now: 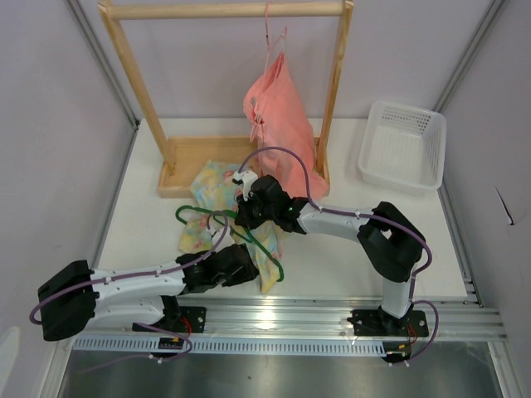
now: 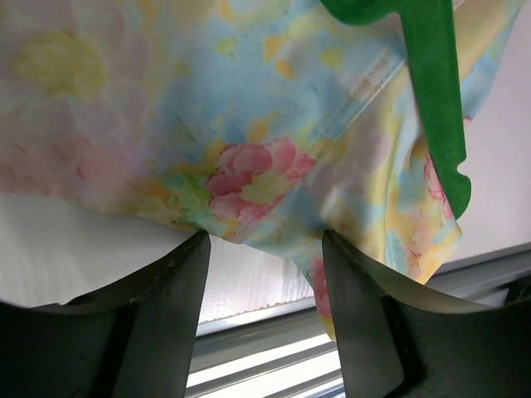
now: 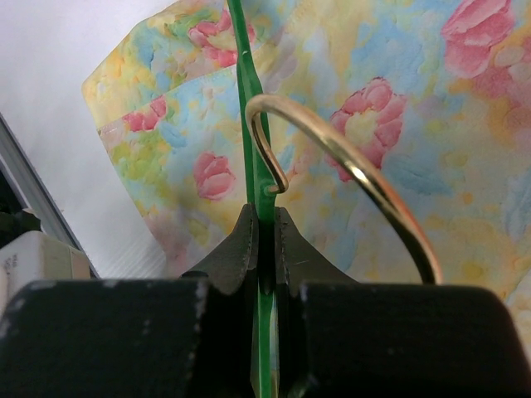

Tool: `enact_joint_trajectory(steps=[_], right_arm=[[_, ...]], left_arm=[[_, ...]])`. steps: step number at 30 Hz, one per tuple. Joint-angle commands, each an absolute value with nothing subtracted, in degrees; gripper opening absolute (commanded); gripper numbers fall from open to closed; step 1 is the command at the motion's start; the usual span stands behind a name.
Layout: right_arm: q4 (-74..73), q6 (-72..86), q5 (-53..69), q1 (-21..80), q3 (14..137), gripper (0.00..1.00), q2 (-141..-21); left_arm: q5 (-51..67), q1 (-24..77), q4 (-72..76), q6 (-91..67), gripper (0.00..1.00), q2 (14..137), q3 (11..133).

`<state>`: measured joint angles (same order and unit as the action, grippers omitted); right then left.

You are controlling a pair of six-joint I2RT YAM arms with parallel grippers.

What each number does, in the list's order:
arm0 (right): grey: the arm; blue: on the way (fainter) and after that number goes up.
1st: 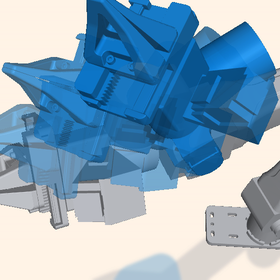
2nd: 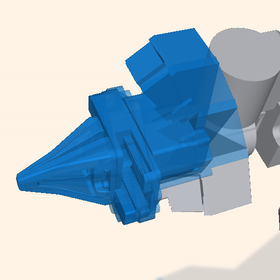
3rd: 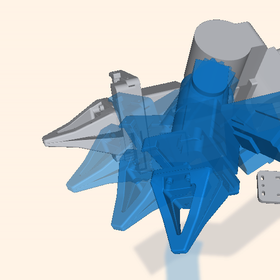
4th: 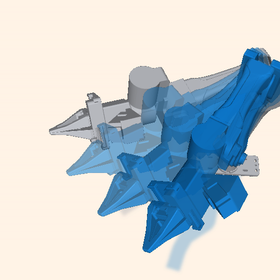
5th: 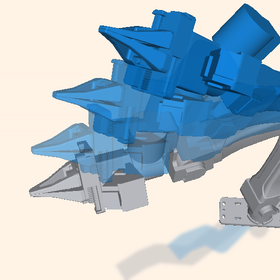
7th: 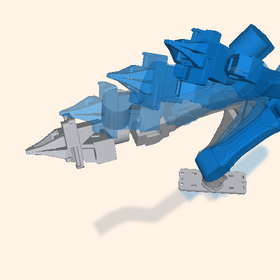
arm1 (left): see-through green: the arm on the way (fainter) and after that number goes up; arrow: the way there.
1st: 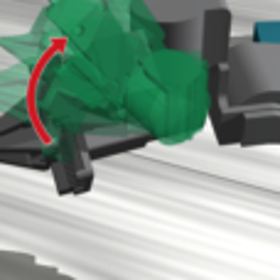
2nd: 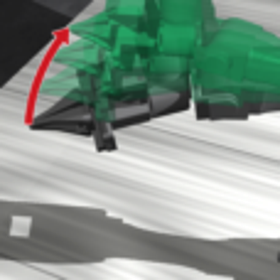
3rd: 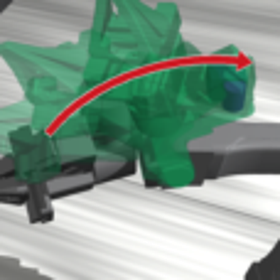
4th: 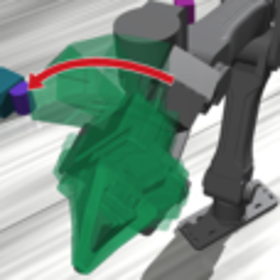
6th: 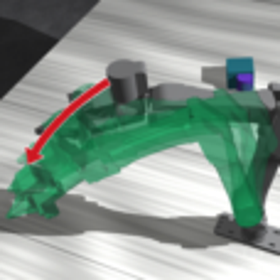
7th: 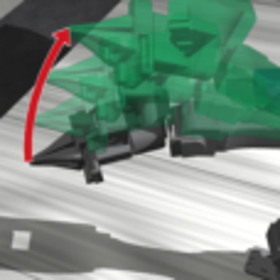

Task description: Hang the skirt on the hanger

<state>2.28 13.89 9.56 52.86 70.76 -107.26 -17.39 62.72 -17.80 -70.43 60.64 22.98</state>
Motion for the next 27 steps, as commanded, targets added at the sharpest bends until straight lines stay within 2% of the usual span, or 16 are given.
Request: enact_joint_trajectory(steps=[1, 5, 10, 15, 17, 18, 21, 22, 23, 24, 25, 27], right_arm=[[-5.36, 11.25, 6.42, 52.47, 69.87, 0.0, -107.67], [-5.36, 11.34, 6.5, 52.47, 70.14, 0.0, -107.84], [-5.97, 10.99, 6.59, 52.56, 70.49, 0.0, -108.02], [-6.33, 10.72, 6.68, 52.56, 70.75, 0.0, -107.67], [-6.77, 10.55, 6.77, 52.56, 70.93, 0.0, -107.84], [-6.68, 10.72, 6.77, 52.47, 71.01, 0.0, -108.02], [-6.85, 10.72, 6.86, 52.47, 71.02, 0.0, -107.93], [-6.94, 10.55, 6.86, 52.47, 71.1, 0.0, -107.84], [-7.12, 10.55, 6.77, 52.47, 71.02, 0.0, -107.75], [-7.29, 10.37, 6.94, 52.47, 71.02, 0.0, -107.75], [-7.64, 10.28, 6.77, 52.47, 71.28, 0.0, -107.75], [-7.73, 10.02, 6.59, 52.47, 71.19, 0.0, -107.75]], left_arm=[[-20.22, 61.27, -19.51, -68.38, 0.64, 59.86, 22.94], [-20.04, 57.84, -18.37, -66.19, 0.66, 59.59, 21.53], [-22.05, 55.81, -20.37, -62.93, 0.6, 61.78, 23.28], [-25.49, 55.28, -21.19, -62.14, 0.59, 64.16, 25.13], [-25.23, 54.76, -19.43, -61.44, 0.53, 66.51, 26.01], [-25.22, 54.67, -18.81, -61.09, 0.43, 67.66, 26.36], [-25.49, 54.67, -17.93, -60.03, 0.28, 71.36, 28.99], [-25.75, 54.67, -17.84, -59.77, 0.19, 71.89, 29.44], [-25.93, 54.67, -17.67, -59.42, 0.14, 72.24, 29.7], [-26.01, 54.67, -17.58, -58.72, 0.03, 72.42, 30.4], [-26.71, 54.67, -18.1, -58.36, 0.0, 72.33, 30.76], [-27.42, 54.67, -19.33, -57.05, 0.0, 70.59, 32.16]])
